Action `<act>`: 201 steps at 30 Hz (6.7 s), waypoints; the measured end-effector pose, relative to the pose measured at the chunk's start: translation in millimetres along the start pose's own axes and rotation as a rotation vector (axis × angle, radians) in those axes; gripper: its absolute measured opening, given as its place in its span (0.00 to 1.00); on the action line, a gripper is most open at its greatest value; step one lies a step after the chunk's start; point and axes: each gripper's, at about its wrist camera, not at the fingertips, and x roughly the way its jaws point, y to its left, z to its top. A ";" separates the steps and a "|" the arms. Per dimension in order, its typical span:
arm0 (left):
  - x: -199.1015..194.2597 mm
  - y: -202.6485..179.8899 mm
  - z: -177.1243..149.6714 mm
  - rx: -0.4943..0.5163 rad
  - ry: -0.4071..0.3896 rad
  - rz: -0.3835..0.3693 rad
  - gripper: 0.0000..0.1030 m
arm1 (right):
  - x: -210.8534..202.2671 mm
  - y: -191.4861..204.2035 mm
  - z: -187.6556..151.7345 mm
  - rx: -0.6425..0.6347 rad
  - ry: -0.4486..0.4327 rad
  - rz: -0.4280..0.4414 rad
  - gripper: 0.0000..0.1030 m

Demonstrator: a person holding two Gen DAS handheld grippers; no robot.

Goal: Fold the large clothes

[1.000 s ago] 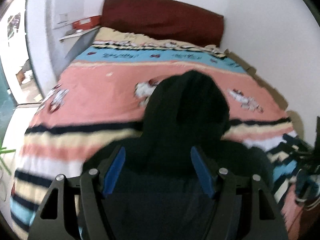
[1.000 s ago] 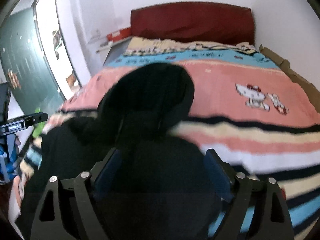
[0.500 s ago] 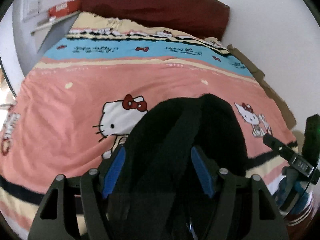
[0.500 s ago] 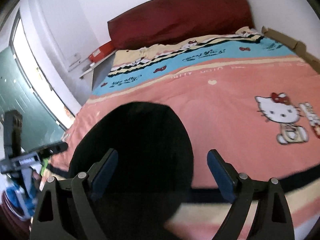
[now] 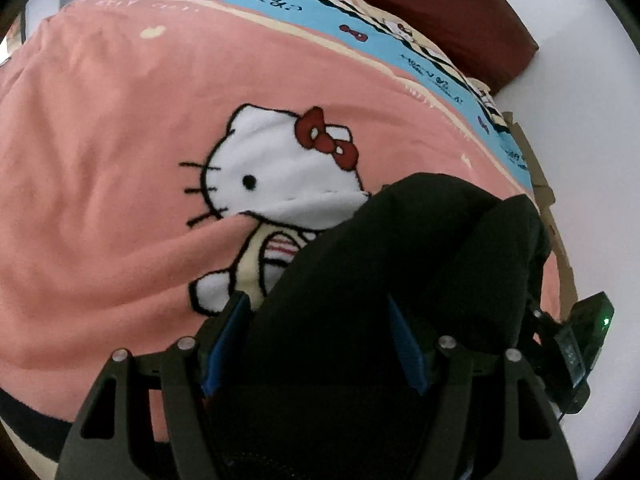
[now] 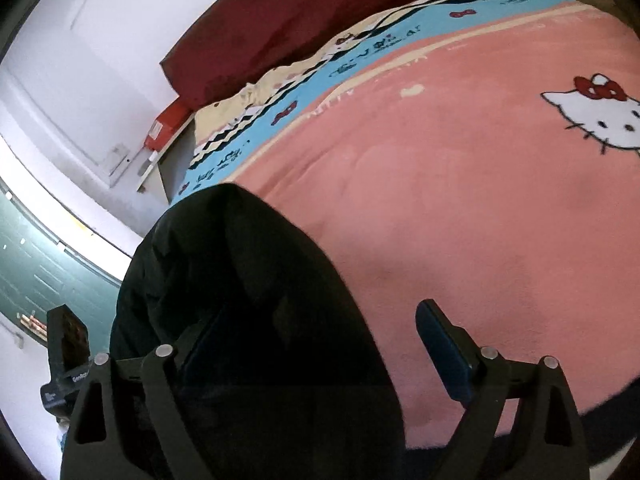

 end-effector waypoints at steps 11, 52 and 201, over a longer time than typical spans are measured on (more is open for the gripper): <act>-34.5 -59.4 -39.4 0.275 -0.066 0.100 0.09 | -18.7 43.8 -5.3 -0.168 0.006 -0.016 0.14; -253.3 17.5 -363.4 0.497 -0.213 -0.104 0.02 | -289.8 123.3 -342.1 -0.681 0.103 0.039 0.14; -191.2 -59.5 -403.9 0.523 -0.123 0.130 0.47 | -259.2 89.3 -338.1 -0.629 0.181 -0.179 0.73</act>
